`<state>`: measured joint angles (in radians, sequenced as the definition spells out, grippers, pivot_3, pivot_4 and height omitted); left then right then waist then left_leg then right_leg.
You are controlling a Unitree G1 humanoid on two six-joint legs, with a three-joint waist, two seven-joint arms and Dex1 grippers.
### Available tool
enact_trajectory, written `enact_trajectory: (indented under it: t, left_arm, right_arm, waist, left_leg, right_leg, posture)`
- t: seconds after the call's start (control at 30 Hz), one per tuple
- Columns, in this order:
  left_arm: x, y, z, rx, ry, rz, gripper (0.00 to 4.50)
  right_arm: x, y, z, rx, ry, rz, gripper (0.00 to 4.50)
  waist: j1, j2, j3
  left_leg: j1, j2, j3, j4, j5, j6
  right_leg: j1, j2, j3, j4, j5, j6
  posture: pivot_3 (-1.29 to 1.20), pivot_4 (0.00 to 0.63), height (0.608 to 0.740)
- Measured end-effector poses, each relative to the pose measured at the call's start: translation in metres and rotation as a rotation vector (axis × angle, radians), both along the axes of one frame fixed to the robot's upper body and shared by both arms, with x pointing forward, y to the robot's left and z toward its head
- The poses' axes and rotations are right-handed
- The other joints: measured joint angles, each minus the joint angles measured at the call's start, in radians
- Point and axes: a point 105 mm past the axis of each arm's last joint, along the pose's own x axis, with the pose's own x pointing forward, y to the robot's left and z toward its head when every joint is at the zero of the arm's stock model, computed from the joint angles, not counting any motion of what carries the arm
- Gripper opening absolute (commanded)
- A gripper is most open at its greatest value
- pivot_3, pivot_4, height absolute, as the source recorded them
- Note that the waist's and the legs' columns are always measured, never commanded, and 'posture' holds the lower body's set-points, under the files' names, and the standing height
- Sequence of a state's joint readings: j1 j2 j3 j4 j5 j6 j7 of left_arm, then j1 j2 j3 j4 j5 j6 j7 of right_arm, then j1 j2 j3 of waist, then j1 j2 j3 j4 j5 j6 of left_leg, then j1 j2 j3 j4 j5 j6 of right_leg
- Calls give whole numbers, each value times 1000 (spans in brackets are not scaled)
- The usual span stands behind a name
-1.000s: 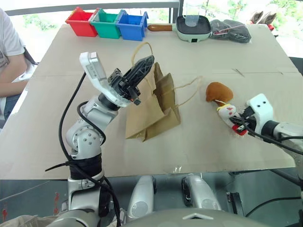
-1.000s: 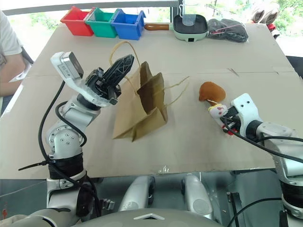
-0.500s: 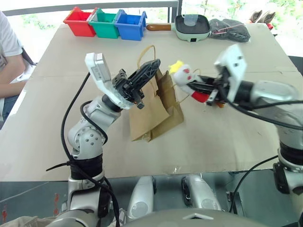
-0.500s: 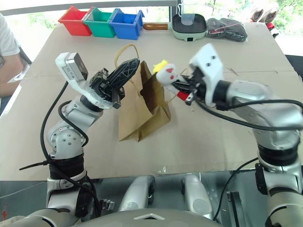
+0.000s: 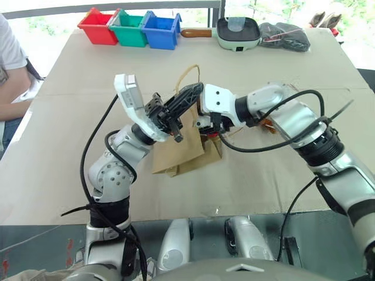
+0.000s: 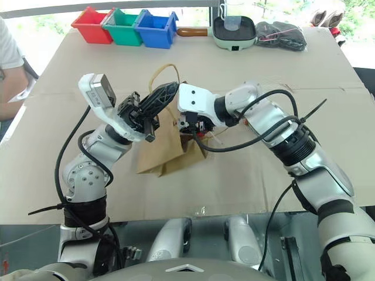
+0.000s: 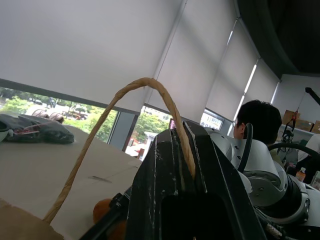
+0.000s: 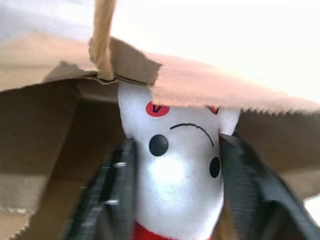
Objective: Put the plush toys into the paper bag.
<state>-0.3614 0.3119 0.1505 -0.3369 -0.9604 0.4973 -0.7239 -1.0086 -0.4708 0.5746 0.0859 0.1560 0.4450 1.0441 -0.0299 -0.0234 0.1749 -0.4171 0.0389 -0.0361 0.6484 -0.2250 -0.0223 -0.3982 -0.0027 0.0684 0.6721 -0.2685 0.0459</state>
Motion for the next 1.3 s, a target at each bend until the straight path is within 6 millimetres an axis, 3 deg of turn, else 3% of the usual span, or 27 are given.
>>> enact_trajectory:
  t: [0.13, 0.3, 0.4, 0.5, 0.63, 0.7, 0.77, 0.93, 1.1, 1.13, 1.17, 1.2, 1.3]
  left_arm:
    - [0, 11, -3, -3, 10, 48, 0]
    - [-1, 20, -1, -29, 10, 97, 0]
    - [0, 27, 2, -45, 4, 131, 0]
    - [2, 32, 4, -57, 4, 162, 0]
    - [2, 34, 6, -60, -2, 169, 0]
    - [2, 33, 10, -62, -17, 166, 0]
    - [2, 34, 14, -66, -32, 170, 0]
    - [4, 38, 16, -68, -50, 216, 0]
    - [4, 45, 12, -88, -45, 249, 0]
    - [3, 46, 13, -106, -41, 248, 0]
    - [3, 47, 13, -110, -40, 248, 0]
    - [2, 49, 15, -129, -38, 247, 0]
    - [1, 52, 17, -152, -36, 245, 0]
  right_arm:
    - [-4, -27, 1, 0, 13, -27, 3485]
    - [-9, -62, 35, 155, 31, -170, 3485]
    - [-2, -103, 44, 247, 46, -387, 3485]
    - [18, -147, 22, 227, 59, -664, 3485]
    - [42, -173, -17, 167, 127, -873, 3485]
    - [52, -180, -48, 114, 188, -949, 2662]
    - [57, -179, -63, 99, 208, -963, 1837]
    - [61, -181, -54, 97, 134, -920, 26]
    - [48, -174, -42, 184, 82, -803, 26]
    - [41, -163, -23, 250, 50, -726, 26]
    - [39, -160, -18, 264, 39, -707, 26]
    - [31, -148, 4, 316, -8, -632, 26]
    - [17, -117, 38, 353, -90, -480, 26]
  waist:
    - [8, 0, 0]
    - [14, 0, 0]
    - [18, 0, 0]
    - [13, 0, 0]
    - [-2, 0, 0]
    - [-7, 0, 0]
    - [-8, 0, 0]
    - [-8, 0, 0]
    - [-6, 0, 0]
    - [-8, 1, 1]
    - [-9, 2, 2]
    - [-11, 2, 2]
    - [-12, 2, 2]
  left_leg:
    - [0, 0, 0, 0, 0, 0]
    - [0, 0, 0, 0, 0, 0]
    - [0, 0, 0, 1, 0, 0]
    - [1, 0, 2, 1, 0, 0]
    - [2, 0, 2, 0, 0, 0]
    - [1, 0, 2, 0, 0, 0]
    - [1, 0, 2, 0, 0, 0]
    - [1, 0, 2, 0, 0, 0]
    - [1, 0, 2, 0, 0, 0]
    - [1, 0, 2, 0, 0, 0]
    - [1, 0, 2, 0, 0, 0]
    - [1, 1, 2, 0, 0, 0]
    - [1, 1, 1, 0, 0, 0]
  right_leg:
    - [0, 0, 0, 0, 0, 0]
    - [0, 0, 0, 0, 0, 0]
    - [1, 0, 0, 0, 0, 0]
    - [1, 0, 2, 0, 0, 0]
    - [0, 2, 3, 0, 0, 0]
    - [0, 2, 3, 0, 0, 0]
    - [0, 2, 3, 0, 0, 0]
    - [0, 1, 3, 0, 0, 0]
    - [0, 1, 3, 0, 0, 0]
    - [0, 1, 3, 0, 0, 0]
    - [0, 1, 3, 0, 0, 0]
    - [0, 2, 3, 0, 0, 0]
    - [0, 2, 2, 0, 0, 0]
  posture:
    - [0, 150, 740]
    - [0, 150, 740]
    - [0, 150, 740]
    - [0, 150, 740]
    - [0, 150, 740]
    - [0, 150, 740]
    - [0, 150, 740]
    - [0, 150, 740]
    - [0, 150, 740]
    - [0, 150, 740]
    - [0, 150, 740]
    - [0, 150, 740]
    - [0, 150, 740]
